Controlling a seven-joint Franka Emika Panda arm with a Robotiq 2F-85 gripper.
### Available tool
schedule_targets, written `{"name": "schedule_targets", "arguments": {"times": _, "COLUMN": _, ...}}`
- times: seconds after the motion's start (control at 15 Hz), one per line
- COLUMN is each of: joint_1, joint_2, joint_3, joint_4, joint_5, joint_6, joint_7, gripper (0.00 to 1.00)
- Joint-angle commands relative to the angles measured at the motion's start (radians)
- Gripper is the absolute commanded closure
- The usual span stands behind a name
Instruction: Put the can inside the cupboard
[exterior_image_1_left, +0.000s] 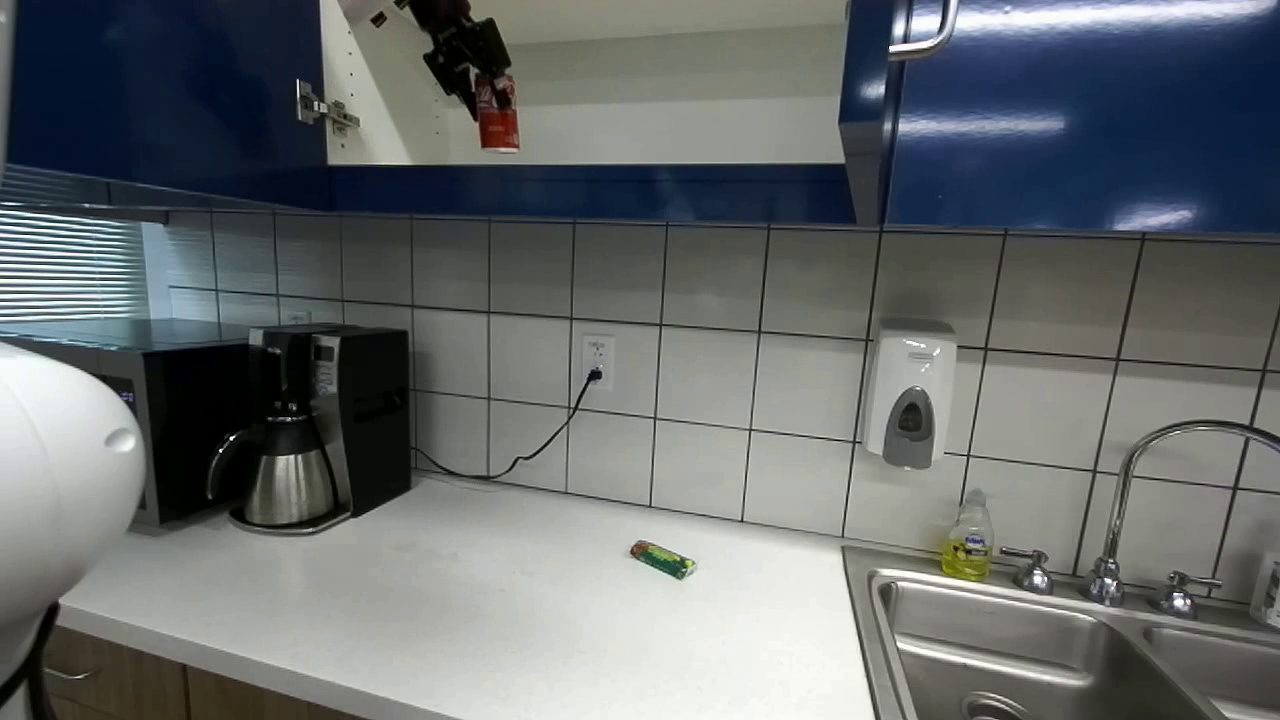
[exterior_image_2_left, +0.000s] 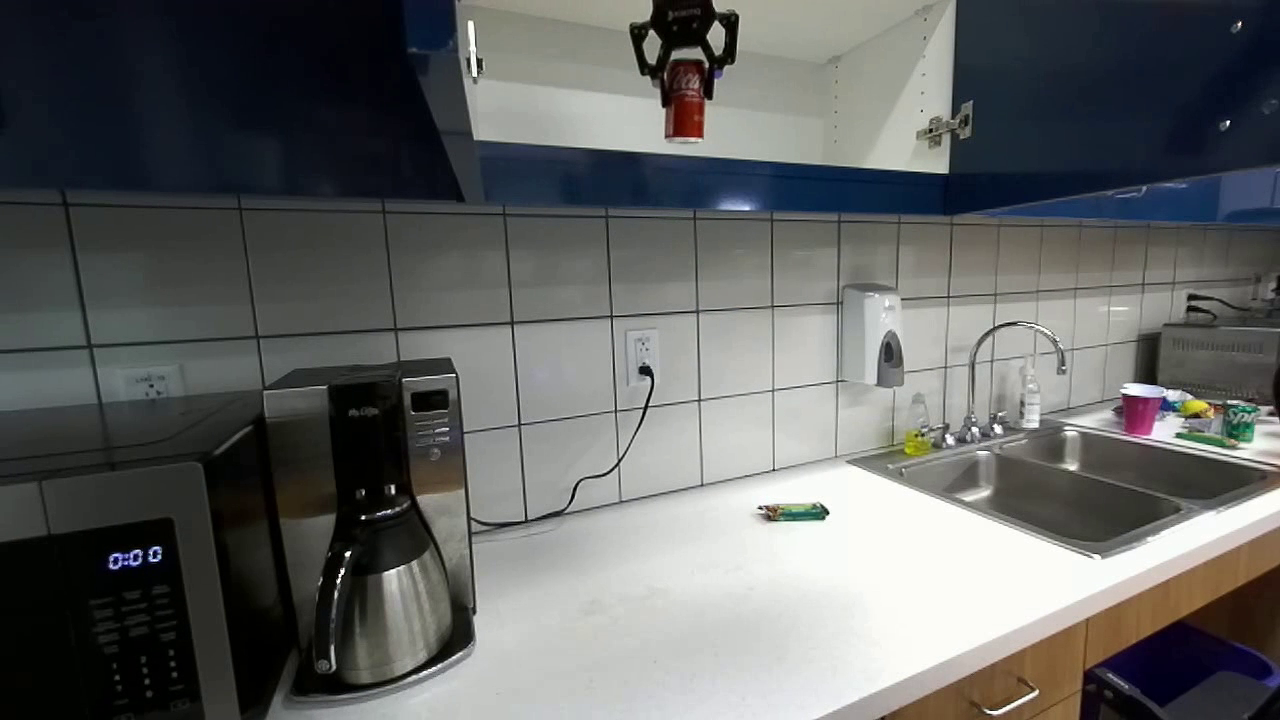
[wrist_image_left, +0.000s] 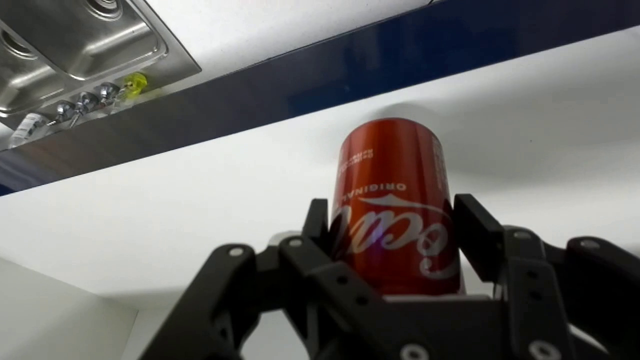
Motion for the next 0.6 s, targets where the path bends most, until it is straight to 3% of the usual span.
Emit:
{"name": "schedule_targets", "arguments": {"times": 0.0, "joint_1": 0.007, "joint_2": 0.091, "joint_3": 0.000, "joint_4": 0.138, "joint_5": -0.006, "joint_6": -0.050, "joint_7": -0.035, "gripper": 0.60}}
{"name": "schedule_targets", "arguments": {"times": 0.53, "joint_1": 0.013, "joint_2": 0.178, "joint_3": 0.000, "joint_4": 0.249, "joint_5": -0.008, "joint_6": -0.088, "joint_7": -0.044, "gripper": 0.60}}
